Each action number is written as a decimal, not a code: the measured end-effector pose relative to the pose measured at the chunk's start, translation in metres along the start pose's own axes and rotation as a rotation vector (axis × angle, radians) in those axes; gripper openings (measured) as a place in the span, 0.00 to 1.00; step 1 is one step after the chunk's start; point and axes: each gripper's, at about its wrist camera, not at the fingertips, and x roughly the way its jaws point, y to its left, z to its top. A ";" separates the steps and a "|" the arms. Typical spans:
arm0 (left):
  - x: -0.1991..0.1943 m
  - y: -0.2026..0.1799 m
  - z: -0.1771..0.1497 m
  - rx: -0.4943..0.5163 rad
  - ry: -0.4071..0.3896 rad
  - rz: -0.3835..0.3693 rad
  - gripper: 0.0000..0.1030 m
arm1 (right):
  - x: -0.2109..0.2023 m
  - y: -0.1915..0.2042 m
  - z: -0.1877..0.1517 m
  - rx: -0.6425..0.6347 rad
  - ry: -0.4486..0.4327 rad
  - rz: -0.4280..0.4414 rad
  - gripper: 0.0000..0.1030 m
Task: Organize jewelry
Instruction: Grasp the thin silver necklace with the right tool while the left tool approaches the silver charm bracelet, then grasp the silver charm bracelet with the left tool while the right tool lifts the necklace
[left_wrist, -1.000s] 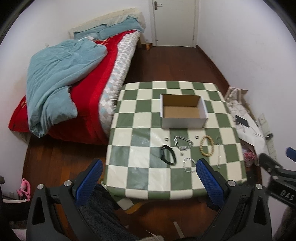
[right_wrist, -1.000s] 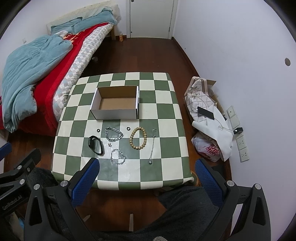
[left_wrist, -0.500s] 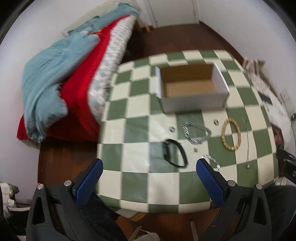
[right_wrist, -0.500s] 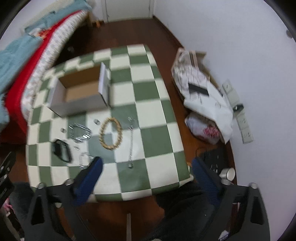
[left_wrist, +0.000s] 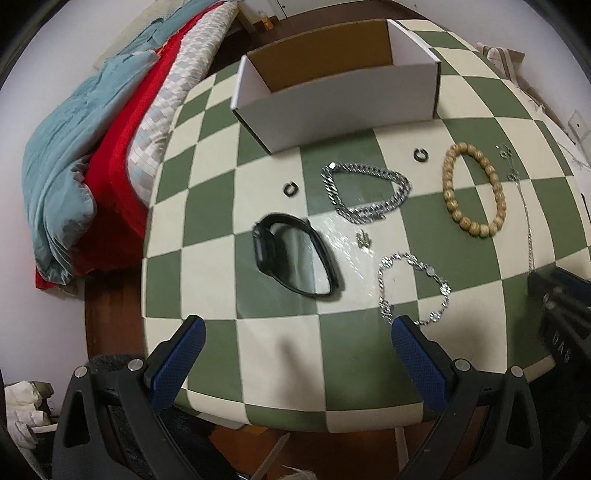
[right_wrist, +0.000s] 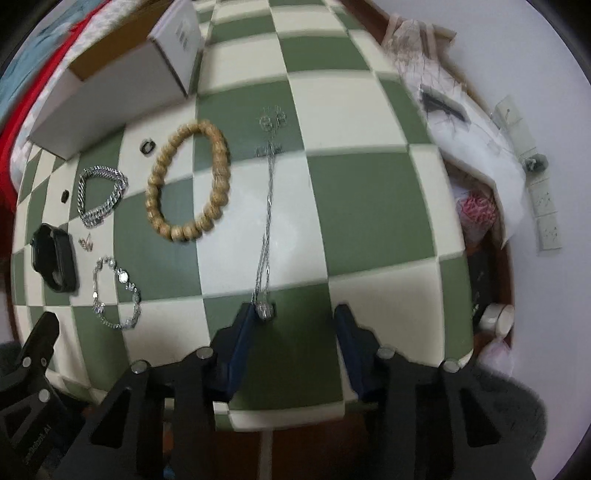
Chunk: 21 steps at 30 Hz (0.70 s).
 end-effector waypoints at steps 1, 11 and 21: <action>0.000 -0.002 -0.001 0.000 -0.001 -0.012 0.99 | 0.000 0.002 -0.001 -0.005 -0.010 0.005 0.31; 0.002 -0.044 0.000 0.071 -0.045 -0.050 0.85 | -0.007 -0.045 -0.002 0.093 0.002 0.079 0.10; 0.008 -0.073 0.002 0.157 -0.054 -0.123 0.56 | -0.006 -0.069 -0.005 0.129 0.016 0.071 0.10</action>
